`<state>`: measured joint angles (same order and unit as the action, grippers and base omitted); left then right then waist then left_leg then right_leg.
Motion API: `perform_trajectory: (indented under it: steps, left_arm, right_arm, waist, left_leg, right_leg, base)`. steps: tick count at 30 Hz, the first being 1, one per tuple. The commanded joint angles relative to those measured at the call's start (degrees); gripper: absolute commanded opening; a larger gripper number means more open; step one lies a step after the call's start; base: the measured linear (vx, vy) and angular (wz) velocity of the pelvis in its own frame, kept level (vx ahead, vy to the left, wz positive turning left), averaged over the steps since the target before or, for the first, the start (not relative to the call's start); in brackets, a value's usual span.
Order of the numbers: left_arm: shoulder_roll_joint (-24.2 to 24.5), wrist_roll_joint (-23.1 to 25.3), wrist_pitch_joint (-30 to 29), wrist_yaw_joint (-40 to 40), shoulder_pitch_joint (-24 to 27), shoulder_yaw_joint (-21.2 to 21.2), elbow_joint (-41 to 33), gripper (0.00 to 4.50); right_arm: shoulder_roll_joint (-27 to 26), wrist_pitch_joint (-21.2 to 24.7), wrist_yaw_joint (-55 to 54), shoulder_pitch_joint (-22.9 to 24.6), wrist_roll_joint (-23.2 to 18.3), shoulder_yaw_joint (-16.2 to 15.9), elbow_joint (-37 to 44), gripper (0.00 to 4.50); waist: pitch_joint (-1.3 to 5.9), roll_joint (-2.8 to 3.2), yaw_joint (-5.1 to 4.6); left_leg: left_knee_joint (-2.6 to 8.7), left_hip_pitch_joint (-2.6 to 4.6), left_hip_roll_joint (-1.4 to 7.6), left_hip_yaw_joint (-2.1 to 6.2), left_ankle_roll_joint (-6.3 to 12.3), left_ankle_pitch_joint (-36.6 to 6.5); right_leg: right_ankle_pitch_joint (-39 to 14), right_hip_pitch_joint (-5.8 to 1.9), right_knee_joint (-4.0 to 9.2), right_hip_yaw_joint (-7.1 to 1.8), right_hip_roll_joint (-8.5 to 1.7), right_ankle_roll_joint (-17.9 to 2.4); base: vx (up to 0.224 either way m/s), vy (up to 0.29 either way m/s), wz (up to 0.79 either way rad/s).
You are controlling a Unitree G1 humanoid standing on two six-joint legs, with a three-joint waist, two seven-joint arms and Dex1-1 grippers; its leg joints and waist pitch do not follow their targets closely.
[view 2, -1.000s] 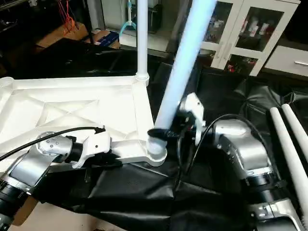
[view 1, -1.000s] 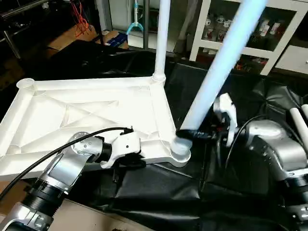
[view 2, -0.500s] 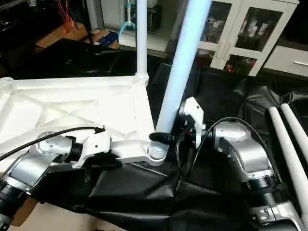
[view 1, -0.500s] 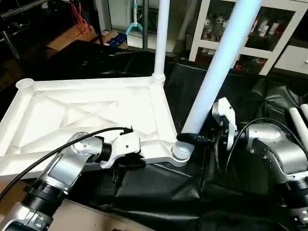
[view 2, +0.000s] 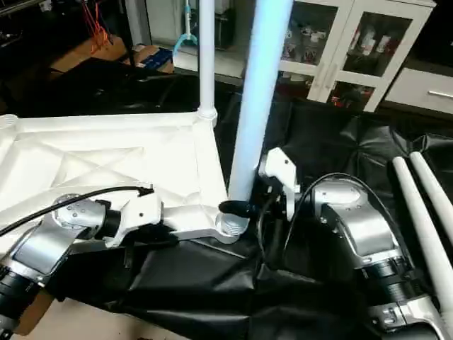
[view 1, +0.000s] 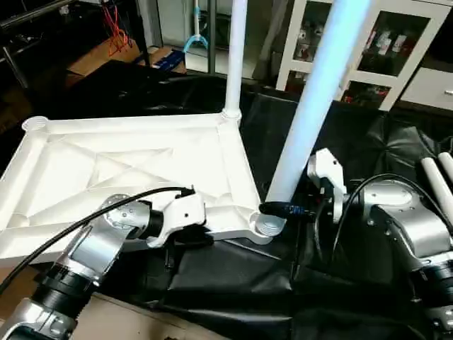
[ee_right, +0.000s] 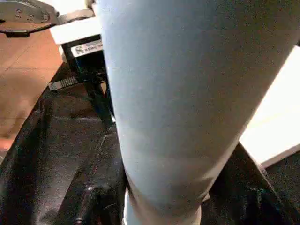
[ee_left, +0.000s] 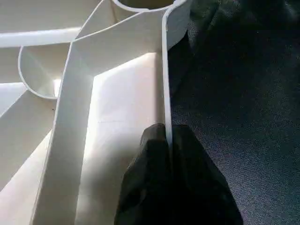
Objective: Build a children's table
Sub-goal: Insert table leg to table base
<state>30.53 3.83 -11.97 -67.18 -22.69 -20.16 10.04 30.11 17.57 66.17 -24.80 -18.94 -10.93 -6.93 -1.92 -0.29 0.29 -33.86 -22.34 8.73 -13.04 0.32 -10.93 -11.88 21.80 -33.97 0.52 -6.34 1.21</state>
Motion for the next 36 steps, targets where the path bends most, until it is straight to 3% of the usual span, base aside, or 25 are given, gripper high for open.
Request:
perform_trajectory:
  steps: [1,5,10,15,24,36]
  left_arm:
    - [-0.05,0.43,0.70,-0.31,1.17,-2.09,1.10,0.00]
    - [-0.02,0.45,0.73,-0.27,1.17,-2.14,1.06,0.00]
    - [0.02,0.48,0.54,-0.26,1.21,-2.19,0.88,0.00]
    - [0.21,0.49,0.53,-0.22,1.49,-2.13,0.77,0.00]
    - [0.14,0.47,0.71,-0.16,1.38,-2.25,0.96,0.00]
    - [0.32,0.44,0.54,-0.14,1.71,-2.20,0.55,0.00]
  right_arm:
    - [-0.33,-0.99,-0.16,-0.56,1.54,-1.08,-0.71,1.84]
    - [-2.27,-2.62,-0.56,-1.49,2.30,-1.64,-2.40,1.84]
    - [-2.86,-4.72,0.00,-1.81,3.98,-3.56,-4.07,1.84]
    - [-3.42,-6.15,0.50,-2.06,5.20,-4.19,-5.68,1.84]
    - [-6.05,-3.27,1.04,-3.04,1.72,-2.59,-6.82,1.84]
    - [-7.43,-2.55,1.42,-3.40,2.46,-2.41,-8.66,1.84]
  waist:
    - [2.61,-0.41,-0.06]
    - [2.68,-0.39,-0.23]
    - [2.71,-0.44,-0.17]
    - [2.59,-0.49,-0.32]
    - [2.59,-0.40,-0.49]
    - [2.45,-0.46,-0.62]
  left_leg:
    - [4.31,2.02,4.56,2.33,2.90,-10.88]
    - [4.34,2.12,4.52,2.38,2.11,-11.18]
    - [4.18,2.05,4.46,2.31,2.80,-10.15]
    - [4.37,2.05,4.51,2.40,1.95,-12.38]
    - [4.46,2.13,4.50,2.41,1.44,-13.09]
    - [4.56,2.08,4.51,2.43,1.05,-13.49]
  right_leg:
    - [-4.13,-0.78,3.00,-1.07,-1.93,-14.97]
    - [-4.36,-0.67,2.92,-1.03,-1.77,-14.82]
    - [-2.65,-0.76,2.73,-0.99,-1.77,-15.09]
    - [-5.34,-0.68,2.94,-1.05,-1.79,-14.58]
    - [-5.13,-0.61,2.95,-1.05,-1.69,-14.76]
    - [-6.04,-0.53,3.01,-1.06,-1.72,-14.51]
  base:
    - [0.000,0.000,0.00]
    - [0.000,0.000,0.00]
    - [0.000,0.000,0.00]
    - [0.000,0.000,0.00]
    - [0.000,0.000,0.00]
    - [0.000,0.000,0.00]
